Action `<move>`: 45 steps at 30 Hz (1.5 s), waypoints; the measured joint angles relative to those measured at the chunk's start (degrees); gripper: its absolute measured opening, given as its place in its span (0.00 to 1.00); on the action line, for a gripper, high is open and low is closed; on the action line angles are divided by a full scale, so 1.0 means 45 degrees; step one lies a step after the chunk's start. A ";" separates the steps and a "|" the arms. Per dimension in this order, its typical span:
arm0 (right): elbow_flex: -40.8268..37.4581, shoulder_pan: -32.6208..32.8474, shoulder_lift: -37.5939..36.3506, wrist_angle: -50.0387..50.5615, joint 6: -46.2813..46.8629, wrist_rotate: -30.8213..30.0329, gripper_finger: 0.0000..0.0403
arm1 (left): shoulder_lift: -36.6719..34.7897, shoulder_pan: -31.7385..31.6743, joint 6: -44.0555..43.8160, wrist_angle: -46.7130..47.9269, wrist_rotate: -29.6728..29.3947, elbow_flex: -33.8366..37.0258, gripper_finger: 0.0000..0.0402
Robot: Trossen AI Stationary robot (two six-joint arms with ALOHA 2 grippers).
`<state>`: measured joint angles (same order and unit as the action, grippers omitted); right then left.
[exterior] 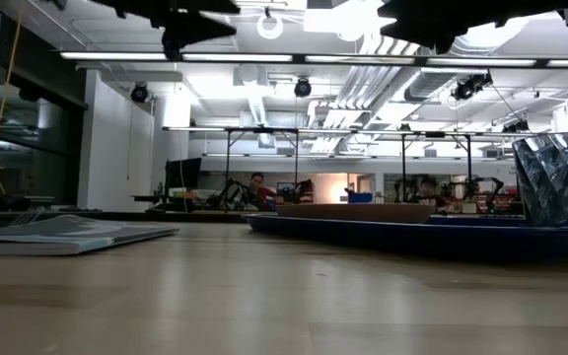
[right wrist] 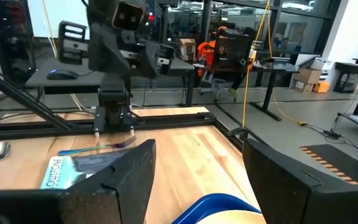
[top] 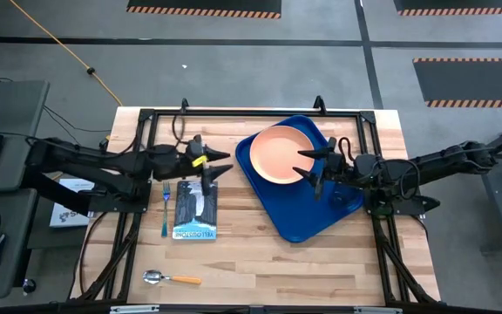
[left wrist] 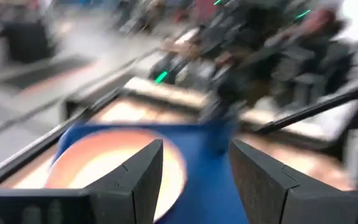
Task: Pick and place plate/cup/fork/spoon on tray
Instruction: Put the iridescent fork on the right side of the brown plate on the blue tray
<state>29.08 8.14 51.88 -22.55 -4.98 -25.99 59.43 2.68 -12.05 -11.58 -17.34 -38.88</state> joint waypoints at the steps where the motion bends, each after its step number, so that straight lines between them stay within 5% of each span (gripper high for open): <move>1: 0.0000 0.0000 0.0000 -0.0005 -0.0004 -0.0055 0.58 | 0.0117 0.0091 -0.0351 0.1255 -0.0639 -0.0479 0.43; 5: 0.0000 -0.0005 0.0000 0.0042 -0.0122 -0.0209 0.58 | 0.0693 0.0391 -0.3115 0.6878 -0.2858 -0.2203 0.43; 10: 0.0000 -0.0005 0.0000 0.0090 -0.0344 -0.0343 0.58 | 0.1267 0.1021 -0.8316 1.2437 -0.2466 -0.2718 0.43; 15: 0.0000 -0.0005 0.0000 0.0146 -0.0344 -0.0893 0.58 | 0.1902 0.2401 -1.2977 1.5576 -0.2165 -0.2232 0.43; 21: 0.0000 -0.0010 0.0000 0.0141 -0.0344 -0.0895 0.58 | 0.2602 0.4070 -1.7027 1.6610 -0.1399 -0.1431 0.43; 26: 0.0000 -0.0010 0.0000 0.0154 -0.0344 -0.0900 0.58 | 0.3527 0.4910 -1.9122 1.6649 0.0739 -0.0868 0.43; 31: 0.0000 -0.0160 0.0000 0.0170 -0.0338 -0.0895 0.58 | 0.4602 0.5273 -2.0181 1.6848 0.1829 -0.0609 0.43; 45: 0.0000 -0.0316 0.0000 0.0470 0.0001 -0.0895 0.58 | 0.6553 0.5180 -2.1581 1.6583 0.1975 -0.0260 0.43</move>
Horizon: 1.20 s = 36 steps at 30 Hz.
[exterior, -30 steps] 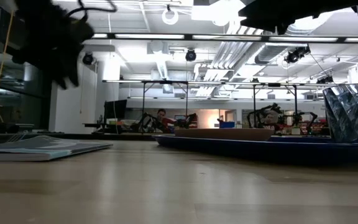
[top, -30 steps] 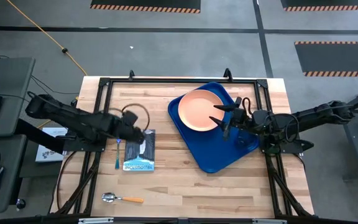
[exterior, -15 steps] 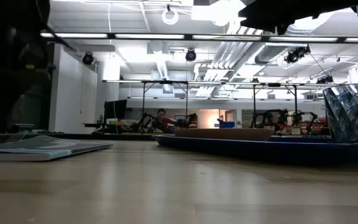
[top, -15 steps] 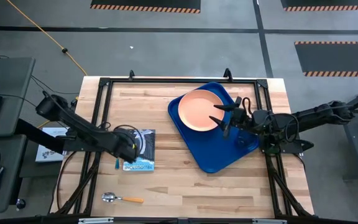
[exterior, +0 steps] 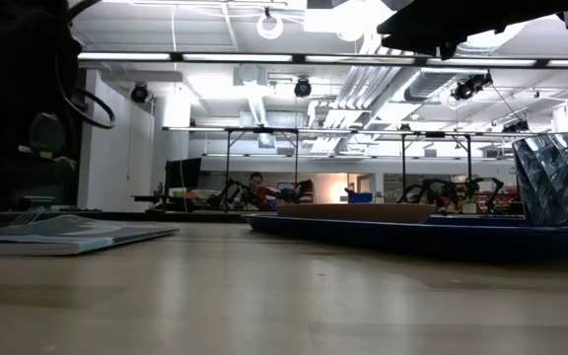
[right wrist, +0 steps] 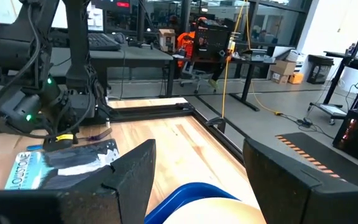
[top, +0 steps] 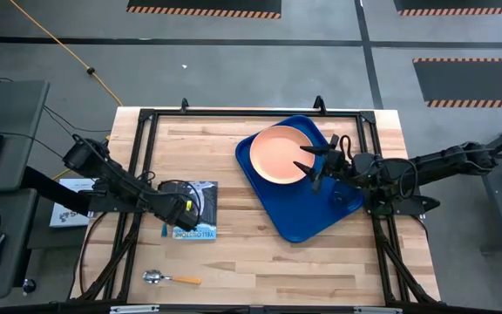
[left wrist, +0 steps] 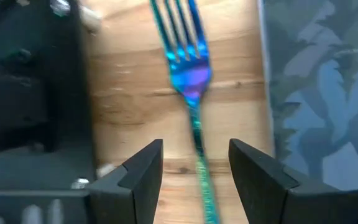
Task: Pick and place plate/cup/fork/spoon on tray
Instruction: Put the iridescent fork on the right side of the brown plate on the blue tray
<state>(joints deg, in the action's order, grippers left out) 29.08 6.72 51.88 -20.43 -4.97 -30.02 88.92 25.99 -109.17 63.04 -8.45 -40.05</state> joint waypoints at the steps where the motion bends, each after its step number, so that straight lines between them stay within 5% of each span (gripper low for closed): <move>1: 0.0000 0.0000 0.0000 0.0006 0.0000 0.0001 0.58 | 0.0057 -0.0059 -0.0042 -0.0159 -0.0004 0.0000 0.43; 20: 0.0005 0.0000 -0.0005 0.0341 0.0675 0.0059 0.58 | 0.0094 -0.0414 -0.0053 -0.1231 0.0159 0.0500 0.43; 36: 0.0005 0.0000 -0.0005 0.0522 0.0675 0.0098 0.58 | -0.0845 -0.0415 0.2418 -0.3235 0.0253 0.0180 0.43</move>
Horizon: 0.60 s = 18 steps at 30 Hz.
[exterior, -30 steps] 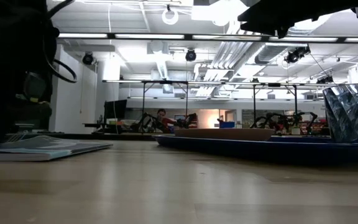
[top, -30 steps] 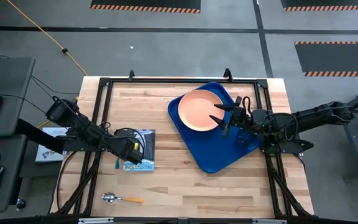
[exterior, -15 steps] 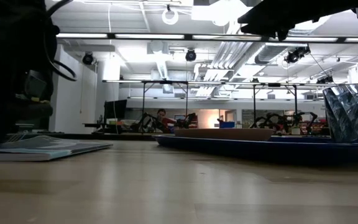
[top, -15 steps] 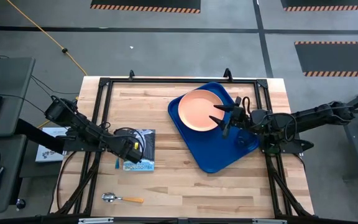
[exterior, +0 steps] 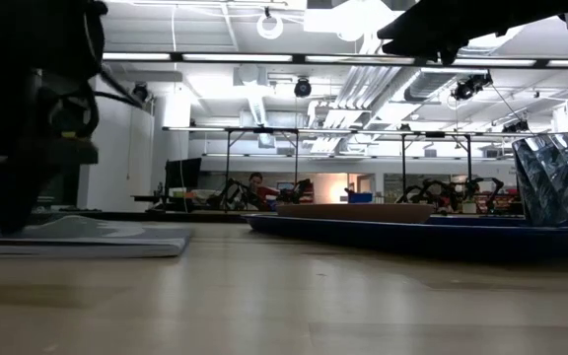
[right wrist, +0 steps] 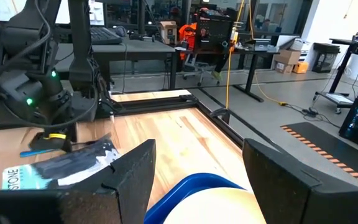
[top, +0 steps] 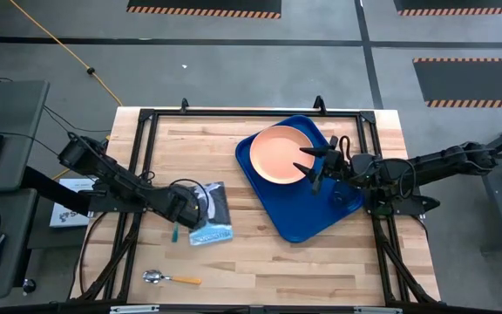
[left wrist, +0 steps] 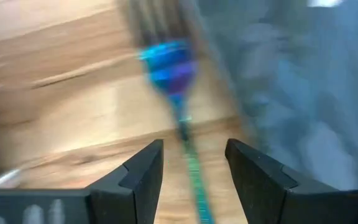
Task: Pick and place plate/cup/fork/spoon on tray
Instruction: Put the iridescent fork on the right side of the brown plate on the blue tray
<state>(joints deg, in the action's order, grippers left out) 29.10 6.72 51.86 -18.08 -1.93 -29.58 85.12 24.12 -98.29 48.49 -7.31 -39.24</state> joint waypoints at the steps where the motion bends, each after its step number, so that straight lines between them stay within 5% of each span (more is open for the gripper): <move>1: 0.0000 0.0000 0.0000 0.0008 0.0000 0.0000 0.58 | -0.0024 0.0000 0.0251 -0.0296 -0.0096 -0.0003 0.43; 18: 0.0000 0.0002 0.0000 0.0062 -0.0002 -0.0001 0.58 | -0.0081 -0.0108 -0.0009 -0.1056 -0.0739 0.0593 0.41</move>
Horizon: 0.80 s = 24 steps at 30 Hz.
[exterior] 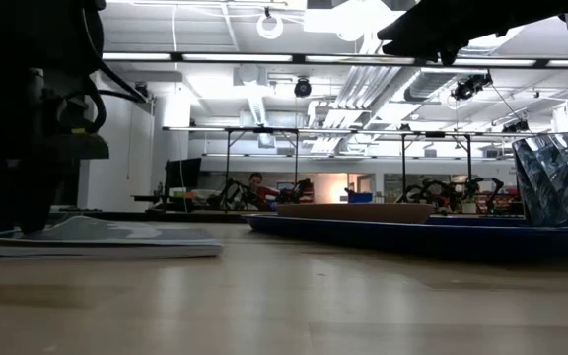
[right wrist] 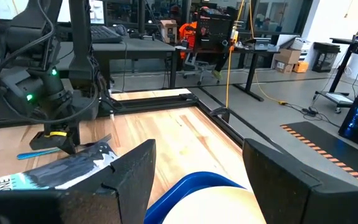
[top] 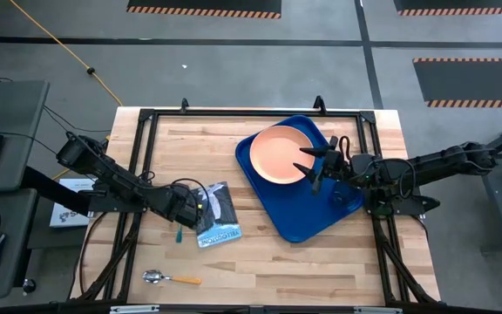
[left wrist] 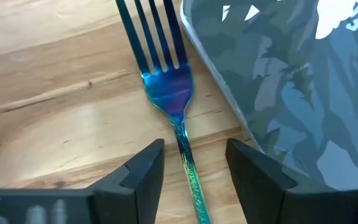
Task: Pick and place plate/cup/fork/spoon on tray
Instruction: Put the iridescent fork on the right side of the brown plate on the blue tray
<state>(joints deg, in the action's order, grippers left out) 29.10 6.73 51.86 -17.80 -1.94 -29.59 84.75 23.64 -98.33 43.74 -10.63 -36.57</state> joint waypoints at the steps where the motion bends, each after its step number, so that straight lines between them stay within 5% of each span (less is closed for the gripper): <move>1: 0.0000 -0.0002 0.0000 0.0005 -0.0001 -0.0001 0.58 | -0.0028 0.0000 -0.0031 -0.0178 0.0100 0.0178 0.40; 14: 0.0000 -0.0002 0.0000 0.0005 0.0000 -0.0004 0.58 | -0.0174 -0.0003 0.0335 0.0032 0.0241 -0.0121 0.14; 24: 0.0005 -0.0002 0.0000 -0.0004 0.0001 -0.0004 0.58 | -0.0905 0.0772 -0.0300 0.4078 -0.0350 -0.1182 0.02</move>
<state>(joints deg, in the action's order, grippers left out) 29.12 6.72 51.86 -17.82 -1.94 -29.61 80.68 27.11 -99.68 62.09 -12.21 -41.89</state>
